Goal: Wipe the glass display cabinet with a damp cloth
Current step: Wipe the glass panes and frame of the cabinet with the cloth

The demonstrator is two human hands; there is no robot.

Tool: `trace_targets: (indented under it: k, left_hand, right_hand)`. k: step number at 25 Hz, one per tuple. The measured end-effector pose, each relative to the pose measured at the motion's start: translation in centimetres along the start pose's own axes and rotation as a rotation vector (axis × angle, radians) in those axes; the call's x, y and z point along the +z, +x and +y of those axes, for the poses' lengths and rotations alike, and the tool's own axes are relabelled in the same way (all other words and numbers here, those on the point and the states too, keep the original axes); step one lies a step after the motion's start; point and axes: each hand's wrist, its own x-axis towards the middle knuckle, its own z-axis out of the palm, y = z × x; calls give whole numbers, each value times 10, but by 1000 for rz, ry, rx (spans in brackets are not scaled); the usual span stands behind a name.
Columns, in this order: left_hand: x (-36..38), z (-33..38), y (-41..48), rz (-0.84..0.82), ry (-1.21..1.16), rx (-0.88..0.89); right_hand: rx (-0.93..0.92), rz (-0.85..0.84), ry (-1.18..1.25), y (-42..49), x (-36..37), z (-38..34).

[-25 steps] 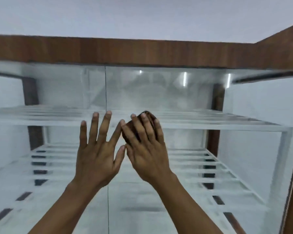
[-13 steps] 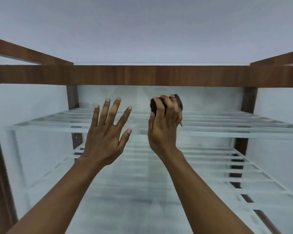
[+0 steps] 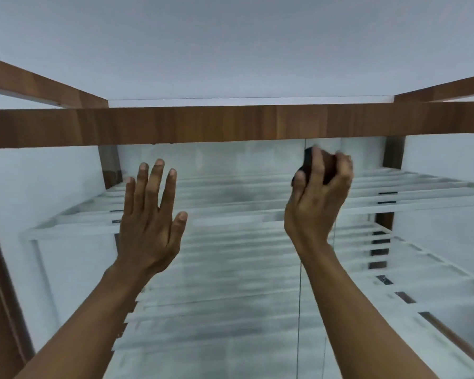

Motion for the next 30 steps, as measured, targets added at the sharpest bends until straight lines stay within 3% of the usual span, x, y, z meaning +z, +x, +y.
trace_targets:
  k: [1, 2, 5, 6, 8, 11, 12, 15, 16, 18, 20, 21, 22, 24, 26, 27, 30]
  left_hand:
    - [1, -1, -1, 6, 5, 12]
    - [3, 0, -2, 18, 3, 17]
    - [9, -1, -4, 67, -60, 9]
    - [9, -3, -4, 75, -68, 12]
    - [10, -4, -4, 90, -35, 26]
    - [12, 1, 0, 103, -15, -1]
    - [13, 3, -2, 112, -16, -7]
    - [16, 8, -20, 106, -47, -44]
    - [16, 10, -27, 100, -51, -60]
    - [18, 14, -34, 95, -52, -68]
    - [22, 17, -37, 96, -53, -67]
    - [23, 20, -39, 89, -58, -74]
    - [25, 24, -43, 80, -66, -91]
    - [36, 34, -61, 85, -86, -115]
    - [45, 32, -83, 92, -74, -56]
    - [49, 27, -97, 81, -58, -29]
    - [62, 27, -137, 92, -2, -16]
  right_hand:
    - [99, 41, 24, -1, 9, -18]
    - [56, 47, 65, -7, 22, -45]
    - [-539, -191, 122, -55, 46, -119]
    - [-637, -233, 84, -61, 45, -115]
    - [-558, -183, 24, -42, 36, -65]
    - [-84, -28, 11, -6, 11, -20]
    - [-94, -20, 22, -12, 17, -27]
    - [-630, -241, 104, -82, 30, -81]
    - [-717, -273, 93, -94, 26, -76]
    - [-566, -222, 11, -79, 16, -24]
    - [-170, -50, 10, -52, 1, 10]
    - [-91, -5, 20, -54, 3, 6]
    - [-151, -10, 40, -70, 13, -10]
    - [-430, -192, 83, -130, 20, -61]
    - [-545, -244, 54, -154, 12, -46]
    - [-509, -240, 7, -148, 6, -12]
    - [-67, -90, -29, -121, -15, 39]
